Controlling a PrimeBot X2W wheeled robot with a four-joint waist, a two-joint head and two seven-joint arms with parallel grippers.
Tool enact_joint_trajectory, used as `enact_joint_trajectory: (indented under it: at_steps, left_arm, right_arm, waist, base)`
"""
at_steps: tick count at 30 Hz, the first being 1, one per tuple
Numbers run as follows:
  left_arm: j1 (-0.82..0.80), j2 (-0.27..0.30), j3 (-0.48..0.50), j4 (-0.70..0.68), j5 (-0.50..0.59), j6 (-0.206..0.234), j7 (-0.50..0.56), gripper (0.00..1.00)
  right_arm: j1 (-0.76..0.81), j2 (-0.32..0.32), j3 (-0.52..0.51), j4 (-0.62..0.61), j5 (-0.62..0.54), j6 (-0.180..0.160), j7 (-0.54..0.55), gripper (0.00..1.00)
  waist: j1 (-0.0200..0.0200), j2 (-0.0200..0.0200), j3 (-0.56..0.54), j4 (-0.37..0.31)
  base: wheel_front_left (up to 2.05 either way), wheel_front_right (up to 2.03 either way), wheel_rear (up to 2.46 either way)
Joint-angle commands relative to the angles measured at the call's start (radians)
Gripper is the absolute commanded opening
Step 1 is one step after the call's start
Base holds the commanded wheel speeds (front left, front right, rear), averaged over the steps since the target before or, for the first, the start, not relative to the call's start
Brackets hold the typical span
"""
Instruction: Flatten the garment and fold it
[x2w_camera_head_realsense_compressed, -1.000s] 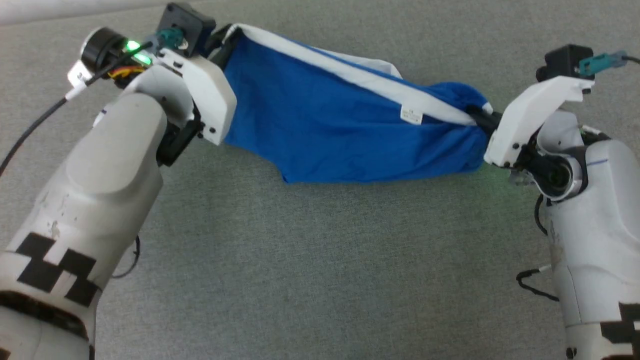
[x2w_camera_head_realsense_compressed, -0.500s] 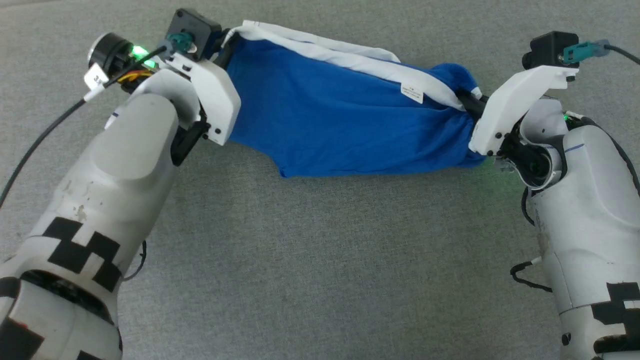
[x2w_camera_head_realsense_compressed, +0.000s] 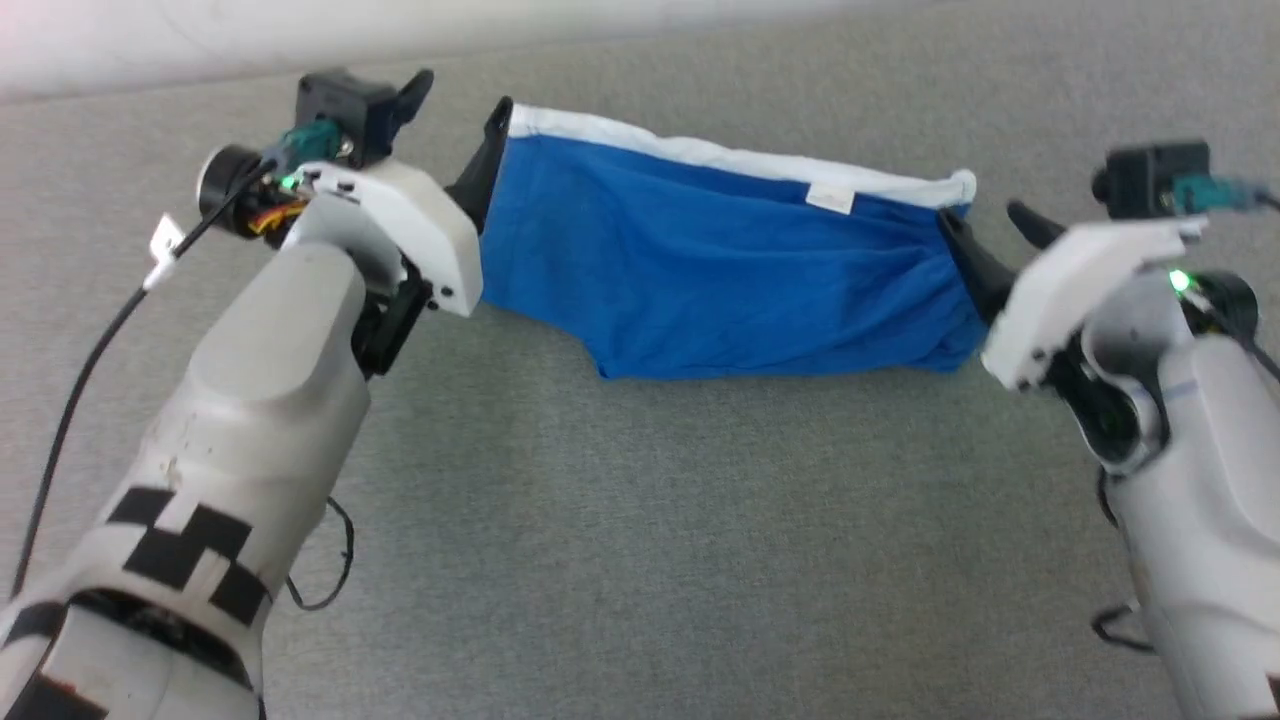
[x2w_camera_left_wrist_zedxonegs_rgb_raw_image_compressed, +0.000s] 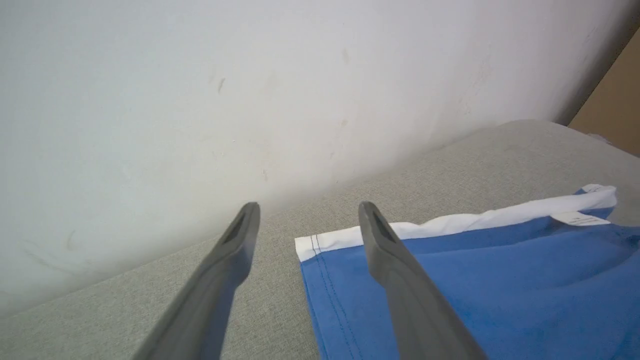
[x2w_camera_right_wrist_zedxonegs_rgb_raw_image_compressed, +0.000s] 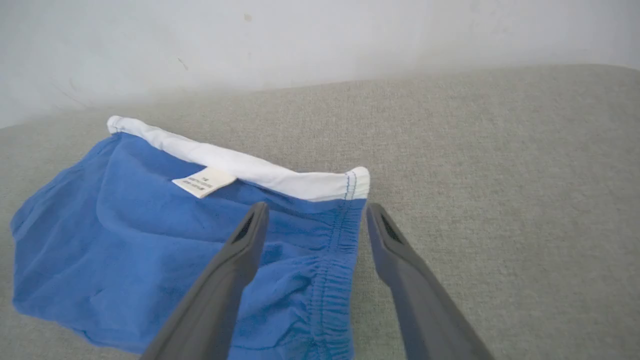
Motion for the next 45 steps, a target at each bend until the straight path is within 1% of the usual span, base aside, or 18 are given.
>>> enact_joint_trajectory:
  at_steps: [1, 3, 6, 10, 13, 15, 20, 27, 33, 38, 45]
  left_arm:
    - [0.021, 0.008, 0.018, -0.022, -0.008, 0.008, -0.005, 1.00]
    - [0.068, 0.018, 0.061, -0.090, -0.006, 0.034, -0.005, 1.00]
    - [0.163, 0.029, 0.120, -0.192, 0.005, 0.071, -0.006, 1.00]
    - [0.306, 0.033, 0.175, -0.297, 0.019, 0.114, -0.006, 1.00]
    - [0.401, 0.028, 0.200, -0.345, 0.020, 0.140, -0.006, 1.00]
    - [0.454, 0.021, 0.198, -0.356, 0.017, 0.152, -0.006, 1.00]
    - [0.525, -0.006, 0.167, -0.366, -0.007, 0.148, 0.052, 1.00]
    - [0.494, -0.016, 0.141, -0.381, -0.011, 0.166, 0.154, 1.00]
    - [0.418, -0.015, 0.148, -0.375, -0.005, 0.202, 0.204, 1.00]
    - [0.347, -0.012, 0.156, -0.327, -0.001, 0.227, 0.245, 1.00]
    - [0.277, 0.001, 0.099, -0.224, 0.050, 0.270, 0.376, 1.00]
  right_arm:
    - [0.027, -0.014, 0.005, -0.020, 0.009, -0.001, -0.012, 1.00]
    - [0.087, -0.042, 0.012, -0.074, 0.022, -0.001, -0.038, 1.00]
    - [0.176, -0.068, 0.016, -0.151, 0.026, -0.001, -0.084, 1.00]
    - [0.279, -0.078, 0.009, -0.226, -0.020, -0.001, -0.161, 1.00]
    - [0.343, -0.057, -0.012, -0.265, -0.051, -0.001, -0.205, 1.00]
    - [0.380, -0.035, -0.033, -0.292, -0.075, -0.001, -0.226, 1.00]
    - [0.457, 0.034, -0.089, -0.376, -0.113, -0.001, -0.248, 1.00]
    - [0.523, 0.083, -0.119, -0.492, -0.164, -0.001, -0.232, 1.00]
    - [0.545, 0.101, -0.122, -0.545, -0.183, -0.001, -0.225, 1.00]
    - [0.549, 0.109, -0.125, -0.562, -0.191, -0.001, -0.224, 1.00]
    - [0.543, 0.116, -0.129, -0.573, -0.208, -0.001, -0.232, 1.00]
  waist:
    - [0.0002, 0.0000, -0.054, 0.043]
    - [0.0002, 0.0000, -0.075, 0.059]
    - [0.0002, 0.0000, -0.100, 0.075]
    - [0.0002, 0.0000, -0.122, 0.082]
    - [0.0002, 0.0000, -0.132, 0.080]
    - [0.0002, 0.0000, -0.135, 0.075]
    - [0.0002, 0.0000, -0.122, 0.058]
    - [0.0002, 0.0000, -0.064, 0.018]
    - [0.0002, 0.0000, -0.013, -0.017]
    - [0.0002, 0.0000, 0.016, -0.042]
    - [0.0002, 0.0000, 0.040, -0.061]
  base:
    - [0.00, 0.00, 0.00]
    - [0.00, 0.00, 0.00]
    - [0.00, 0.00, 0.00]
    - [0.00, 0.00, 0.00]
    - [0.00, 0.00, 0.00]
    - [0.00, 0.00, 0.00]
    - [0.00, 0.00, 0.00]
    - [0.00, 0.00, 0.00]
    - [0.00, 0.00, 0.00]
    - [0.00, 0.00, 0.00]
    - [0.00, 0.00, 0.00]
